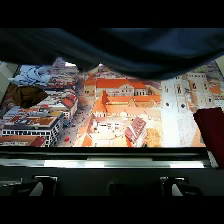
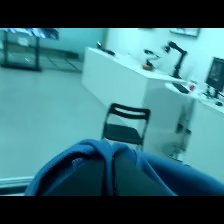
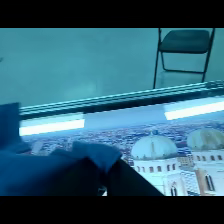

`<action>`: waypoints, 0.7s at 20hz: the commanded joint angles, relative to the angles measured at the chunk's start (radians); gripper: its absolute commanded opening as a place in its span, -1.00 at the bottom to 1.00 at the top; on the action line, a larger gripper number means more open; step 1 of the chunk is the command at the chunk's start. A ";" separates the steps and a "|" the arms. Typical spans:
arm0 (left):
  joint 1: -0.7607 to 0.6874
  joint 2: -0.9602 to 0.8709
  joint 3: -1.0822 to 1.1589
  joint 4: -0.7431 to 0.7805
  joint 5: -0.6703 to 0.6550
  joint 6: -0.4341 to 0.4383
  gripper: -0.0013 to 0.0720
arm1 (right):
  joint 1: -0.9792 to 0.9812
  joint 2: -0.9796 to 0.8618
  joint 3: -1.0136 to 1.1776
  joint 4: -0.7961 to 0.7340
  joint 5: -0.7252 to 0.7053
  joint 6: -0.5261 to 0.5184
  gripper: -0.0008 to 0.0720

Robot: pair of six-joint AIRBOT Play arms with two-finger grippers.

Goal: Fold the clothes and pants, and hang the long-sleeved shirts on hangers.

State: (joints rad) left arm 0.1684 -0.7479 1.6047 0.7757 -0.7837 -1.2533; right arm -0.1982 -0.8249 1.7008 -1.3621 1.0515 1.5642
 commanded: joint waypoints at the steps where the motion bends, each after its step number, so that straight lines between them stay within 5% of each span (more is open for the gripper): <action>1: 0.037 0.048 0.012 0.173 0.020 -0.107 -0.90 | -0.006 0.038 0.019 -0.122 0.076 0.006 -0.85; 8: 0.035 -0.142 0.009 0.189 0.139 -0.108 -0.90 | -0.006 -0.147 -0.034 -0.124 0.422 0.036 -0.85; 14: -0.176 -0.676 0.007 0.189 0.150 -0.109 -0.90 | -0.006 -0.455 -0.401 -0.031 0.369 0.073 -0.85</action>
State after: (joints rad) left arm 0.0933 -1.1938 1.6115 0.9668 -0.6449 -1.3613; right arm -0.2035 -1.1511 1.4418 -1.4464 1.4174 1.6184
